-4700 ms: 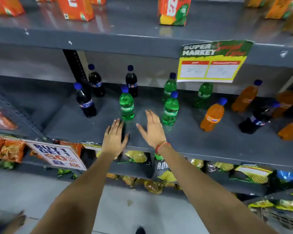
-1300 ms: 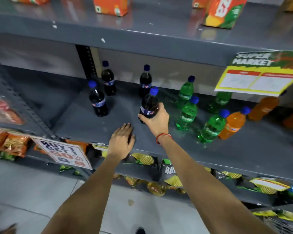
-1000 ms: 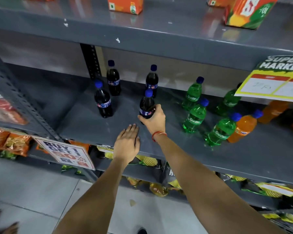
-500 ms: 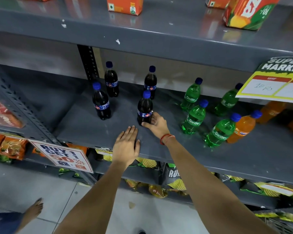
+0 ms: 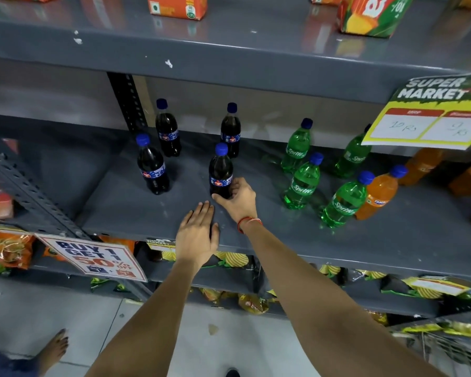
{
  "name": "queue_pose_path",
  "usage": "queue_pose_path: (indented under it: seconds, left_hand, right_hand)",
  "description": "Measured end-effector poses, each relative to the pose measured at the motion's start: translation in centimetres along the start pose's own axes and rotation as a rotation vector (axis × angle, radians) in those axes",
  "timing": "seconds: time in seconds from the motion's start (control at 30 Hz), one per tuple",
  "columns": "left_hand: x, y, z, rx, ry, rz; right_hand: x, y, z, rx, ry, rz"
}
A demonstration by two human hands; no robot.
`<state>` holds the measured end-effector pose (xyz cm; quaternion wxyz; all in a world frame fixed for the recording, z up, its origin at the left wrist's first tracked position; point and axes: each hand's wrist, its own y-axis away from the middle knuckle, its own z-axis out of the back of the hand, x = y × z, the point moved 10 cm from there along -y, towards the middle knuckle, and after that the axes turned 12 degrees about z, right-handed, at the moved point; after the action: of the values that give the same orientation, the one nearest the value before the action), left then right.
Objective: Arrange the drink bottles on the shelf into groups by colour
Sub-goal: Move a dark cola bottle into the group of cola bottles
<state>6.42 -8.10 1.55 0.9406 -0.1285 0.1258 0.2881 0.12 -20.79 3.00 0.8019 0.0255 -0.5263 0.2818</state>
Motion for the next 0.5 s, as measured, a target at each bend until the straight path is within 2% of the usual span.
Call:
queue_pose_path:
  seconds: [0.2,0.33,0.43,0.5]
  left_hand:
    - [0.3,-0.1,-0.1,-0.004,0.019,-0.012]
    - [0.1,0.2,0.0,-0.028,0.085,-0.004]
    - [-2.9,1.4,0.0,-0.037,0.173,-0.023]
    - [-7.4,2.5,-0.6,-0.026,0.19,-0.119]
  right_hand:
    - [-0.2,1.4,2.2,0.027,-0.059,-0.02]
    - [-2.0,4.0,8.2,-0.071,-0.038,-0.011]
    - [-3.6,6.8,12.7,-0.097,0.032,-0.003]
    - [-4.8,8.5,16.1,-0.113,0.097,0.009]
